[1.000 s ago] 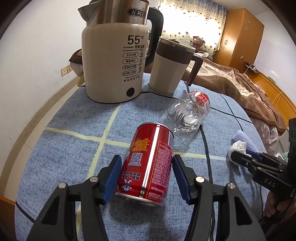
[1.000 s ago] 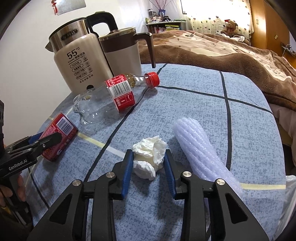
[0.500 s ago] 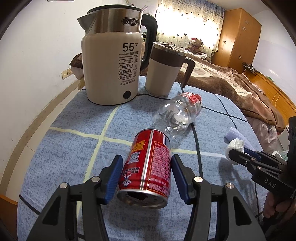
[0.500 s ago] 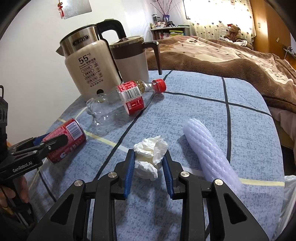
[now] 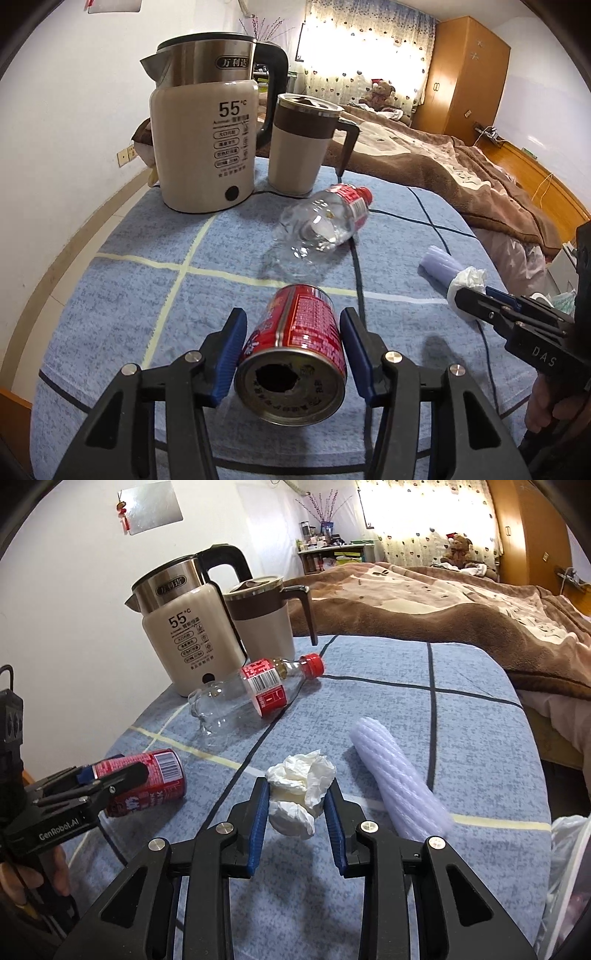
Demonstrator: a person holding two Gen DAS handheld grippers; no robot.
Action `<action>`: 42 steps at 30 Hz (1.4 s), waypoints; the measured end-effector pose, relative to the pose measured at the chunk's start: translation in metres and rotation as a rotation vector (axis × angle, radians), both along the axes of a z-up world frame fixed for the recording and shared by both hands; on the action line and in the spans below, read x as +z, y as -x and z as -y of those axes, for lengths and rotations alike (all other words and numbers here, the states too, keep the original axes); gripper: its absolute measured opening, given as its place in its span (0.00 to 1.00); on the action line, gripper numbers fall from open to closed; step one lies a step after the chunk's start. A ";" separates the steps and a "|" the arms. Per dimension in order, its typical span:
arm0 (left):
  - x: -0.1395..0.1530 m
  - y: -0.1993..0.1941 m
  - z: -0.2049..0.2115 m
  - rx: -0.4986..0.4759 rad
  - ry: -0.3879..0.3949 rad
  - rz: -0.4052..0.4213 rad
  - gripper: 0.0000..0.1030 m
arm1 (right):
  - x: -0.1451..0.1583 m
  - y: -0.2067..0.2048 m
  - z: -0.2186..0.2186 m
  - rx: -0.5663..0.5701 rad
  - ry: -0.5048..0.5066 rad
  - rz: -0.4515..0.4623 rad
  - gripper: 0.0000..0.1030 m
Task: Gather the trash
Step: 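Lift the red can and tissue and carry them toward the white bin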
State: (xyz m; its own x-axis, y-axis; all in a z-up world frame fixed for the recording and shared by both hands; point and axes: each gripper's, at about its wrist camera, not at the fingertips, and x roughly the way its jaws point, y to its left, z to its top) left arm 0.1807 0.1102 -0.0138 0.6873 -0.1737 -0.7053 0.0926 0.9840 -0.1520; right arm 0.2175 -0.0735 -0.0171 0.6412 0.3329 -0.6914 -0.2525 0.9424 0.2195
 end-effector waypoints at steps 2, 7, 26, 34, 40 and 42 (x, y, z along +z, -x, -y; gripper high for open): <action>0.002 0.004 0.003 -0.004 0.020 0.005 0.52 | 0.002 0.003 0.002 -0.002 -0.005 0.002 0.30; 0.012 0.011 0.015 -0.025 0.005 0.029 0.52 | 0.009 0.011 0.011 -0.011 -0.020 0.022 0.30; 0.037 0.034 0.102 -0.208 0.000 0.089 0.51 | 0.034 0.053 0.081 -0.118 -0.058 0.087 0.30; 0.044 0.044 0.152 -0.304 -0.003 0.105 0.51 | 0.044 0.074 0.124 -0.187 -0.060 0.109 0.30; 0.049 0.050 0.196 -0.385 -0.010 0.116 0.51 | 0.048 0.090 0.161 -0.253 -0.060 0.116 0.30; 0.051 0.051 0.211 -0.409 -0.009 0.117 0.51 | 0.048 0.096 0.174 -0.277 -0.059 0.117 0.30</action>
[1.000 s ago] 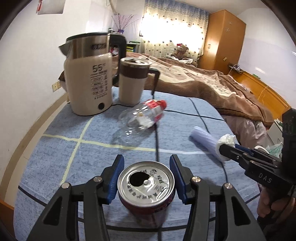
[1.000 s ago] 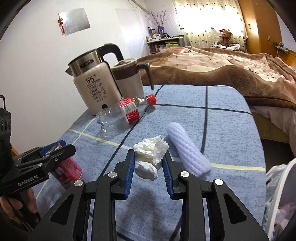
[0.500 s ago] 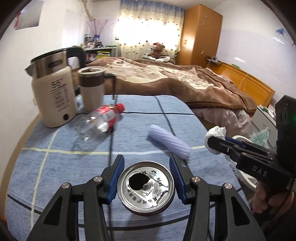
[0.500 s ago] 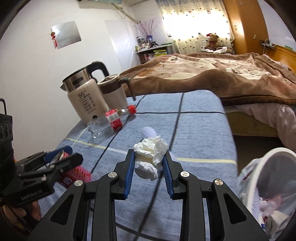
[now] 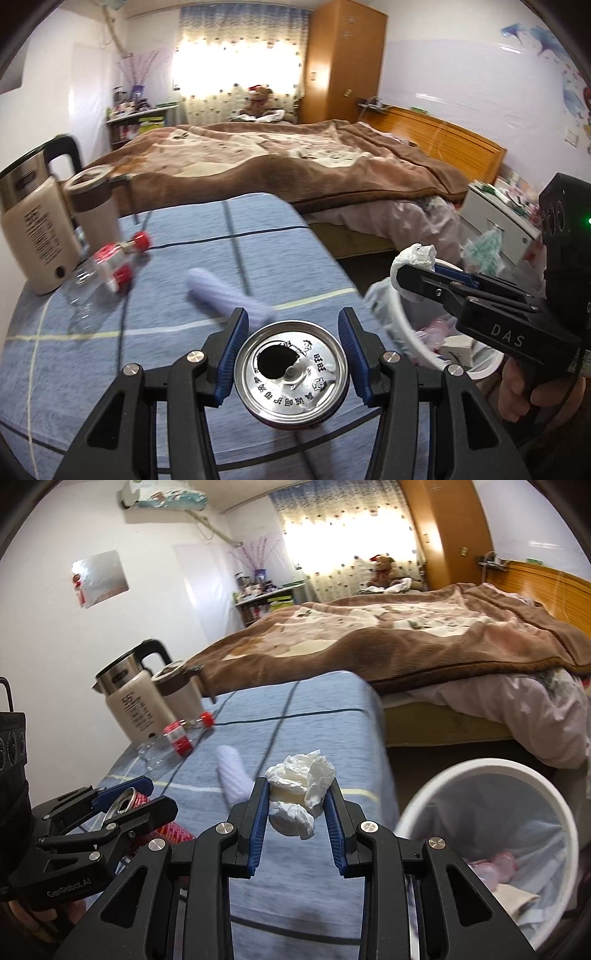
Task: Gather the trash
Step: 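Lift the red can and tissue and carry them toward the white bin, then open both tools to drop the red can and tissue into the bin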
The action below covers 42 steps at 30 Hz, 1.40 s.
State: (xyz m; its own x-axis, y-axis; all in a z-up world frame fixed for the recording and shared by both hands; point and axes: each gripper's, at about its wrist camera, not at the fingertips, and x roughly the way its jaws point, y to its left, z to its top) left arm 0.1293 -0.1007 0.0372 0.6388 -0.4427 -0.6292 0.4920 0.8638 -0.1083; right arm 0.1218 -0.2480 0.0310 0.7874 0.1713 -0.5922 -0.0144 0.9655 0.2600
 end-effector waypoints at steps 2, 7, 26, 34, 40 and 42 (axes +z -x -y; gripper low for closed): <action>0.002 0.001 0.016 -0.028 0.008 -0.001 0.51 | 0.001 0.005 0.012 -0.025 0.001 -0.001 0.30; 0.009 0.005 0.058 -0.105 0.019 0.008 0.51 | 0.003 0.020 0.048 -0.092 0.000 0.006 0.30; -0.021 0.005 0.173 -0.266 0.001 -0.089 0.51 | -0.043 0.050 0.158 -0.305 0.012 -0.138 0.30; -0.033 0.004 0.193 -0.295 -0.001 -0.123 0.51 | -0.064 0.049 0.178 -0.345 0.017 -0.212 0.33; -0.038 0.001 0.189 -0.278 0.001 -0.142 0.61 | -0.076 0.049 0.178 -0.350 0.031 -0.249 0.49; -0.038 0.002 0.189 -0.278 0.001 -0.143 0.63 | -0.076 0.050 0.176 -0.355 0.039 -0.246 0.54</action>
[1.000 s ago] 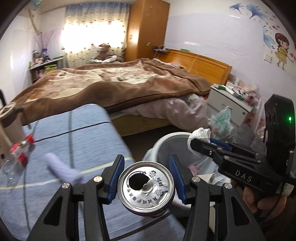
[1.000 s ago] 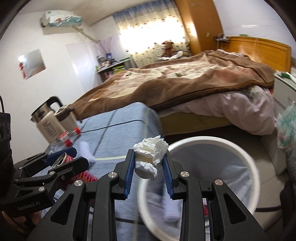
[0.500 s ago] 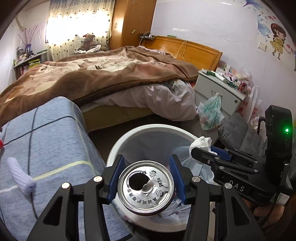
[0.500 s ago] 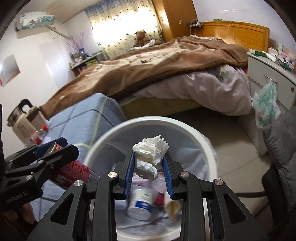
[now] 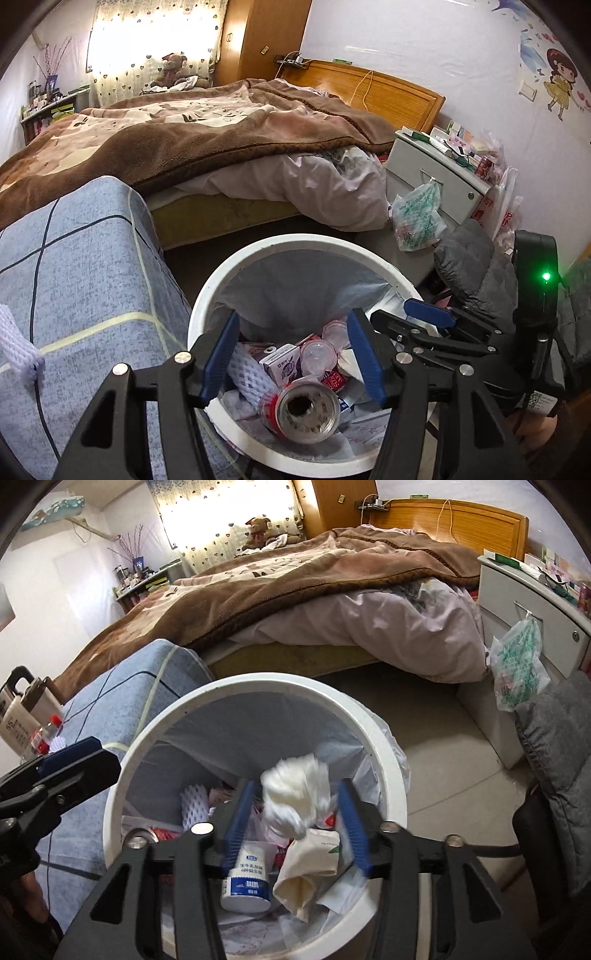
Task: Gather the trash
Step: 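Open both tools to drop the red can and tissue into the bin, then move both open tools back over the bed toward the bottle and foam net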
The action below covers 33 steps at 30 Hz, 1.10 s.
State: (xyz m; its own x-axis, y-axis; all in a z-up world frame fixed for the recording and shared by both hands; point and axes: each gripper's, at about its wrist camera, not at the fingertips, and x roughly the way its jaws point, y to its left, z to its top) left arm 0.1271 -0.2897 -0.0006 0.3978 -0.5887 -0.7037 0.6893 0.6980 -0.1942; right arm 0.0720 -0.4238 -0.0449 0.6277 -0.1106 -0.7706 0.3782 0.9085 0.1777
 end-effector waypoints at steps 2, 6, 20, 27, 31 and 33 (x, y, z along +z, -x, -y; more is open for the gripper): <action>0.000 0.000 -0.003 0.009 -0.004 0.000 0.65 | 0.000 0.001 -0.001 -0.003 -0.004 0.001 0.57; 0.001 0.001 -0.009 0.017 0.002 -0.001 0.65 | 0.003 0.002 -0.004 -0.005 -0.004 0.003 0.57; 0.010 0.007 -0.043 0.062 0.021 0.024 0.65 | 0.018 0.011 -0.027 0.008 -0.013 0.043 0.57; 0.013 0.010 -0.064 0.096 0.035 0.030 0.65 | 0.027 0.012 -0.044 0.022 -0.011 0.067 0.57; 0.016 0.012 -0.078 0.114 0.046 0.037 0.65 | 0.033 0.011 -0.054 0.043 -0.012 0.085 0.57; 0.018 0.011 -0.087 0.132 0.052 0.042 0.65 | 0.035 0.009 -0.061 0.053 -0.004 0.091 0.57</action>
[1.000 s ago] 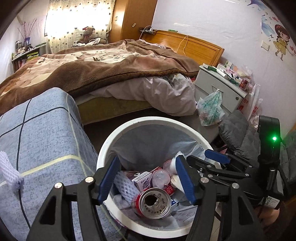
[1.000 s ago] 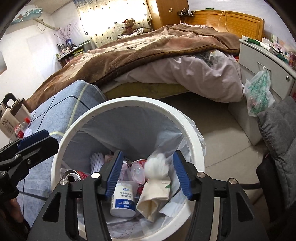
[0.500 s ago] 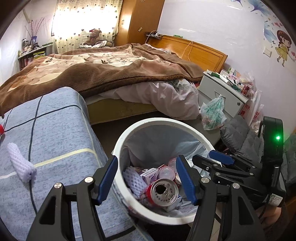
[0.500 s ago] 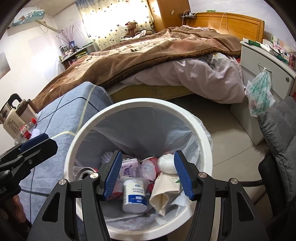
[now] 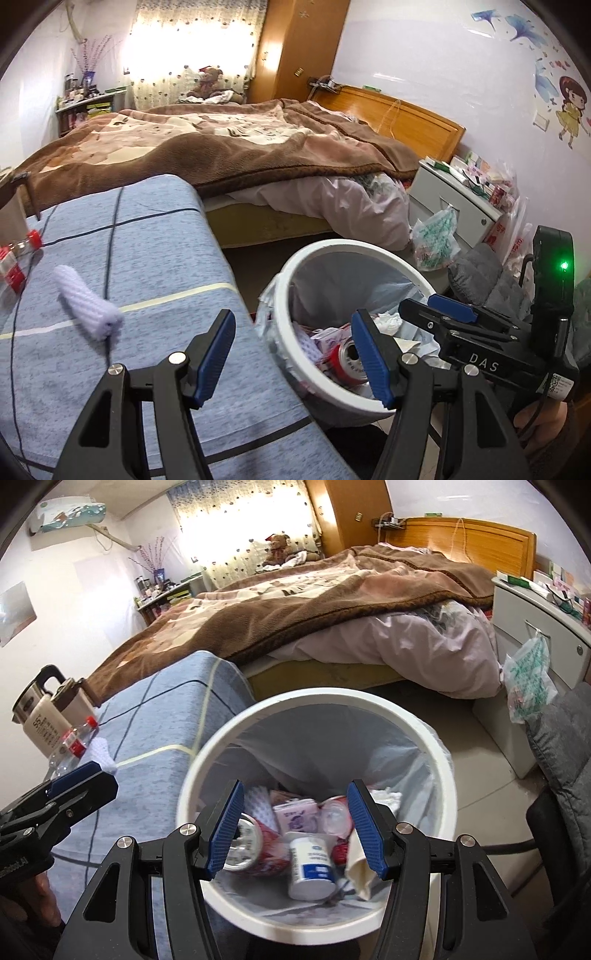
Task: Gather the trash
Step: 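Move both open tools back over the bed toward the bottle and foam net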
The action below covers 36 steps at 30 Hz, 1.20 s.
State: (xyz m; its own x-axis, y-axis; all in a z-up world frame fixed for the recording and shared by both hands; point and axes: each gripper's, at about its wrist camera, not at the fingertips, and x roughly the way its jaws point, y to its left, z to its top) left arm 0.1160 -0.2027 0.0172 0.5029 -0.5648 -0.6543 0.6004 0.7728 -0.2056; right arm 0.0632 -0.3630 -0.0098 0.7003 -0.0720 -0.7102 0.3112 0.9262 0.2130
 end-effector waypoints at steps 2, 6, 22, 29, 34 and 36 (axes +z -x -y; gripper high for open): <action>0.001 -0.001 -0.010 0.019 0.004 0.001 0.65 | 0.002 -0.002 -0.007 0.011 0.007 0.005 0.57; 0.003 -0.004 -0.027 0.057 0.005 0.012 0.65 | 0.004 -0.007 -0.019 0.038 0.002 0.017 0.57; 0.009 -0.007 -0.091 0.182 -0.006 0.059 0.65 | 0.016 -0.030 -0.077 0.148 0.027 0.055 0.57; 0.011 -0.015 -0.121 0.235 -0.014 0.065 0.65 | 0.018 -0.046 -0.105 0.207 0.029 0.055 0.57; 0.012 -0.023 -0.145 0.281 -0.020 0.062 0.65 | 0.019 -0.060 -0.128 0.260 0.032 0.053 0.57; 0.011 -0.027 -0.154 0.298 -0.021 0.060 0.65 | 0.019 -0.066 -0.138 0.281 0.033 0.051 0.57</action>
State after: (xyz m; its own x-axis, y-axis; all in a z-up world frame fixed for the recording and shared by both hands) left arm 0.1426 -0.0485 0.0283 0.6826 -0.3728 -0.6285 0.3570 0.9206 -0.1583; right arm 0.1295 -0.2248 0.0090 0.7311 0.1078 -0.6737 0.0306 0.9813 0.1902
